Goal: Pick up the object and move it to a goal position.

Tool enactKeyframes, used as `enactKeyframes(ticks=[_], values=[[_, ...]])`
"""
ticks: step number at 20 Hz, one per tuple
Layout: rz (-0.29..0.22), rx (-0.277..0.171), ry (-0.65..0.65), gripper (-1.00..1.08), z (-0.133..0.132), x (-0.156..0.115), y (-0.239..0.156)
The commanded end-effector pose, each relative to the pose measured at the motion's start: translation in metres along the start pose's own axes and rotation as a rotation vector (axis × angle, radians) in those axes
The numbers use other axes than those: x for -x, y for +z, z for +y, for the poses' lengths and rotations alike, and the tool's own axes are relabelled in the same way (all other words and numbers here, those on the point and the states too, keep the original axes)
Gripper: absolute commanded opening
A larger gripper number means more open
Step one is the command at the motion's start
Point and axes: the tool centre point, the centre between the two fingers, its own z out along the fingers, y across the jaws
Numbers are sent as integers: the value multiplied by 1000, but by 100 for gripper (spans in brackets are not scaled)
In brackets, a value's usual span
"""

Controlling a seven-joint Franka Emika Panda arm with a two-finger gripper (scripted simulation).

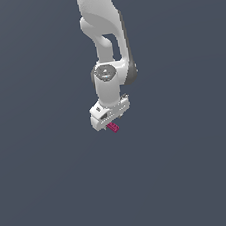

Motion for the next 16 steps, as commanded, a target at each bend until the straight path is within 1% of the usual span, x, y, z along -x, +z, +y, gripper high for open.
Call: enactKeyframes(ticks=[1,8,16], values=[[-1,-1,-44,100,-2,5,6],[-2,-3,-109,100,-6,13,15],[-2,-3,-112,100,-7,13,20]])
